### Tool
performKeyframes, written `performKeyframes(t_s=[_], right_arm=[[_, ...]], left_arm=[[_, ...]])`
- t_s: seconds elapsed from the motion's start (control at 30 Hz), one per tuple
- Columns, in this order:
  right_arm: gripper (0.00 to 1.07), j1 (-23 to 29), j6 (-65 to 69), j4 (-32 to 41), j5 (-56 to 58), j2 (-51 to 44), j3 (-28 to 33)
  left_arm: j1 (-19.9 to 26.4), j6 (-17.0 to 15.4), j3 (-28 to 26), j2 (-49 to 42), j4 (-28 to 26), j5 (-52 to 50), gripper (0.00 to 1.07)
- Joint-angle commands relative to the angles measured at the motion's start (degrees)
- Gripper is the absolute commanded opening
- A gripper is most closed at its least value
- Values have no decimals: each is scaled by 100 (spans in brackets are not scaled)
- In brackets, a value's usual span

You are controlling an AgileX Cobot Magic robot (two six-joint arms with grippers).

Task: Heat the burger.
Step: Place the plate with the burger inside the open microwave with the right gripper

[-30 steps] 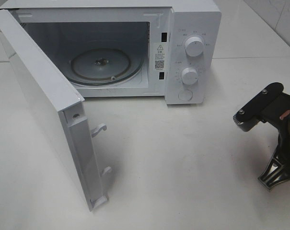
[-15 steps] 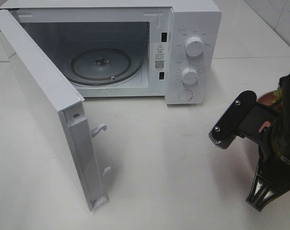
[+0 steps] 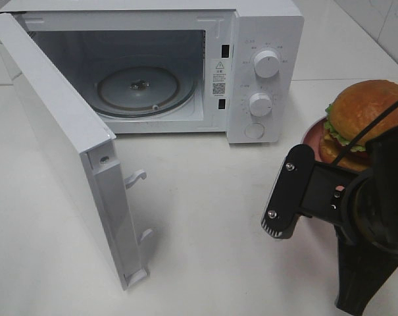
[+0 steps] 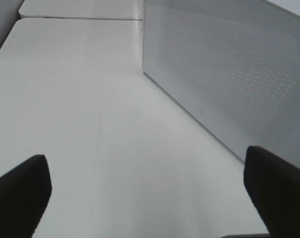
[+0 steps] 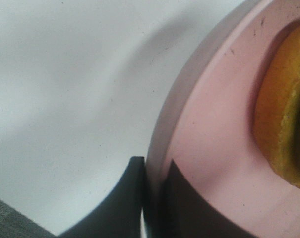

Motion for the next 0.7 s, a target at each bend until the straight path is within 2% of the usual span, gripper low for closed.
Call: performKeyframes(t_s=[0.03,0.7], right_arm=[[0,74,-241,-441,46,-52,17],[0,74,-1925,-699,-1369,-52,17]], left_arm=[[-17,11,23,-86,-34,-80,98],[-17,11,23,-86,-34,-80,98]])
